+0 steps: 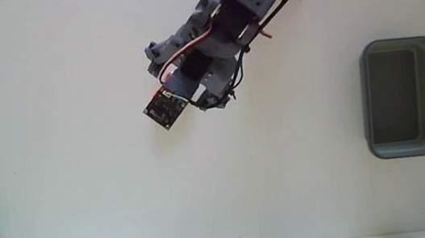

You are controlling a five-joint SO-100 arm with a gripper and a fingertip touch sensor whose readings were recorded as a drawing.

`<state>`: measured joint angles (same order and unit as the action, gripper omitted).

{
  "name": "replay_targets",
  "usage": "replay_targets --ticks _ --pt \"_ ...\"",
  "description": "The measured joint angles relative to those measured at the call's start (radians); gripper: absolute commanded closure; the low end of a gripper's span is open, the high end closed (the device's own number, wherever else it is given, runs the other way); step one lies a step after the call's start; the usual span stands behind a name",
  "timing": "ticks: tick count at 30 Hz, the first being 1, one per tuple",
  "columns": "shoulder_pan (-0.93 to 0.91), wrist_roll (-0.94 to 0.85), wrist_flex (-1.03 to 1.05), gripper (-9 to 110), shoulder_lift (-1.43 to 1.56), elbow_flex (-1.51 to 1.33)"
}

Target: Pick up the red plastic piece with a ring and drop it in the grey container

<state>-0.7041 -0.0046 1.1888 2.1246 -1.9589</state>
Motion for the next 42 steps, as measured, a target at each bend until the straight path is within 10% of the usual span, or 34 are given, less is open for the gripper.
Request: replay_targets --ticks 42 --pt "-0.002 0.0 -0.285 -9 0.0 -0.264"
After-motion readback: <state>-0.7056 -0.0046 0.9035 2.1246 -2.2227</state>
